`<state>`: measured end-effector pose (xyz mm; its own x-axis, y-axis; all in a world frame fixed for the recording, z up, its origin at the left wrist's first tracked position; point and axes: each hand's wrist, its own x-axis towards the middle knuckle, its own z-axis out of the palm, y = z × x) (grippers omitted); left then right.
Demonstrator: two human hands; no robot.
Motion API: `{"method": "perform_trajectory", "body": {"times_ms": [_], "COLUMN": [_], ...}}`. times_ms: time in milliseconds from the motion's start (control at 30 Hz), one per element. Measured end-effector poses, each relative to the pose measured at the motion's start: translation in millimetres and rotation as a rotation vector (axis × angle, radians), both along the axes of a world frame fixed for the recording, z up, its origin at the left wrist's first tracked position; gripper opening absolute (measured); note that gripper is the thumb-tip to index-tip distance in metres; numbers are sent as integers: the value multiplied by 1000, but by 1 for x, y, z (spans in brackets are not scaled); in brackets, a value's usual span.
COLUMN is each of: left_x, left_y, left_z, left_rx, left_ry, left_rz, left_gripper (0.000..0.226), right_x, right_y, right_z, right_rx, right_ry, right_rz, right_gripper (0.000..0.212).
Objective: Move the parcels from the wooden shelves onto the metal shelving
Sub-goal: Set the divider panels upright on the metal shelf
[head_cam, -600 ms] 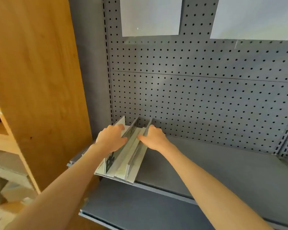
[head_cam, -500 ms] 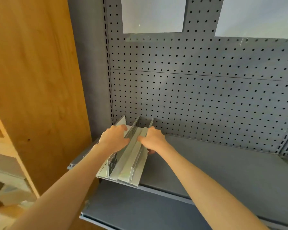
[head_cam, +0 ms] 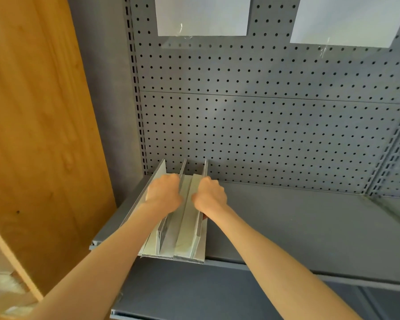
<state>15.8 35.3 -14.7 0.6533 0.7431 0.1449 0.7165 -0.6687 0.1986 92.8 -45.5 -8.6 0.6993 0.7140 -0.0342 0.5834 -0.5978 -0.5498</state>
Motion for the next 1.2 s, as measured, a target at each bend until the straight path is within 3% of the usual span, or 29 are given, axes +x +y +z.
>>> {"method": "perform_trajectory", "body": {"times_ms": [200, 333, 433, 500, 600, 833, 1100, 1200], "left_x": [1, 6, 16, 25, 44, 99, 154, 170], "left_y": [-10, -22, -37, -51, -81, -164, -256, -277], "left_z": [7, 20, 32, 39, 44, 48, 54, 58], "left_rx": [52, 62, 70, 74, 95, 54, 28, 35], "left_ry": [-43, -87, -125, -140, -142, -196, -229, -237], "left_rz": [11, -2, -19, -20, -12, 29, 14, -14], "left_gripper": [35, 32, 32, 32, 29, 35, 26, 40], "right_x": [2, 16, 32, 48, 74, 142, 208, 222], "right_y": [-14, -36, -56, -73, -106, -198, -291, -314], "right_z": [10, 22, 30, 36, 43, 49, 50, 51], "right_rx": [51, 68, 91, 92, 95, 107, 41, 42], "right_ry": [-56, -51, -24, -38, -46, -84, -119, -122], "right_rz": [-15, -14, -31, -33, -33, -4, 9, -15], "right_gripper": [29, 15, 19, 8, 34, 30, 33, 32]}}
